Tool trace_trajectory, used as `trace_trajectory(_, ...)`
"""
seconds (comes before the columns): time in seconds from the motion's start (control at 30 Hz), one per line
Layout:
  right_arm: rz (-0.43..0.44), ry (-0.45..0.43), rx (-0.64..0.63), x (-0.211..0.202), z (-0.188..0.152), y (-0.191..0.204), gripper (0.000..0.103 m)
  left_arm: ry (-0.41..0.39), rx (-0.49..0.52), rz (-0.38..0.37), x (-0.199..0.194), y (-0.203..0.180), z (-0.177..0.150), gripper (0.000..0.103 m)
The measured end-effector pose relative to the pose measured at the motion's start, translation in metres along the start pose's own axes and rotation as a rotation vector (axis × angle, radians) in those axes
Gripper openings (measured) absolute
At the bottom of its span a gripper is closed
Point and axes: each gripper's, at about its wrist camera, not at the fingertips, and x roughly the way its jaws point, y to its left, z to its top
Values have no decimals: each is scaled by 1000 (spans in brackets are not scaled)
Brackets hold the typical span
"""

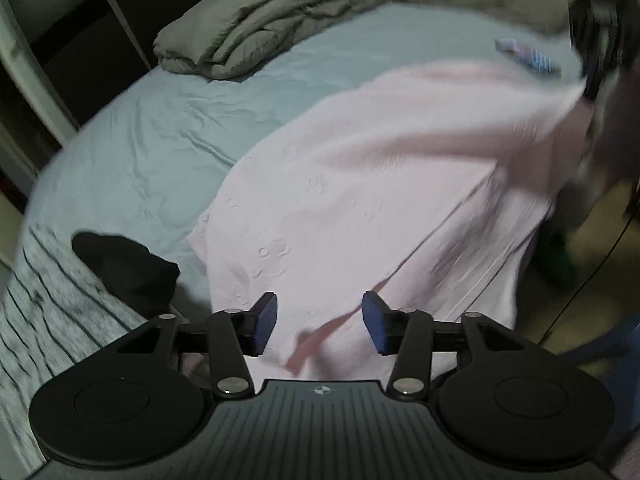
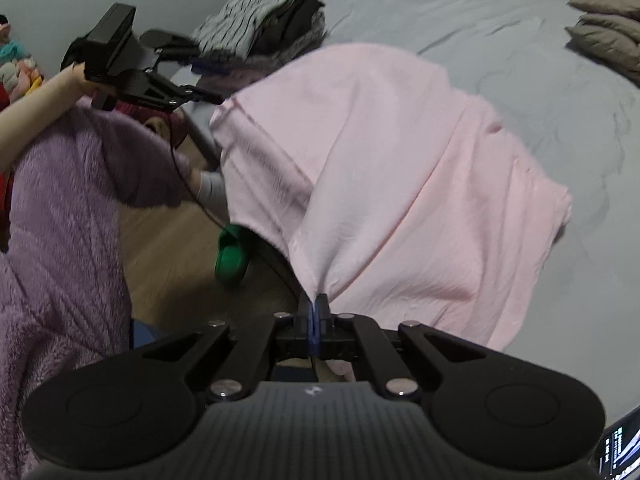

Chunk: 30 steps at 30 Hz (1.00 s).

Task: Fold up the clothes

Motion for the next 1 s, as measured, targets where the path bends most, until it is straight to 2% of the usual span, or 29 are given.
trace_trajectory(0.2, 11, 73, -12, 14, -8, 1, 1, 80, 138, 68, 25, -20, -4, 45)
trace_trajectory(0.23, 17, 88, -20, 16, -10, 2, 1, 91, 148, 89, 29, -20, -4, 41)
trace_trajectory(0.27, 25, 102, -27, 19, -11, 3, 1, 101, 156, 105, 32, -20, -4, 34)
trace_trajectory(0.33, 30, 133, -40, 25, -12, 4, 1, 115, 162, 121, 38, -20, -2, 30)
trace_trajectory(0.47, 30, 179, -50, 32, -16, 4, 1, 104, 134, 100, 37, -16, 1, 3)
trace_trajectory(0.5, 29, 184, -50, 33, -16, 4, 1, 95, 126, 86, 35, -15, 2, 0)
trace_trajectory(0.63, 30, 181, -47, 28, -18, 2, 1, 4, 66, 15, 11, -5, 5, 0)
trace_trajectory(0.83, 24, 168, -26, 22, -20, -5, 1, -99, -106, -65, -29, 31, -9, 0)
trace_trajectory(0.93, 24, 161, -12, 19, -23, -9, 1, -124, -161, -88, -44, 45, -21, 0)
trace_trajectory(1.0, 28, 165, -10, 19, -25, -10, 1, -113, -160, -106, -47, 48, -27, 0)
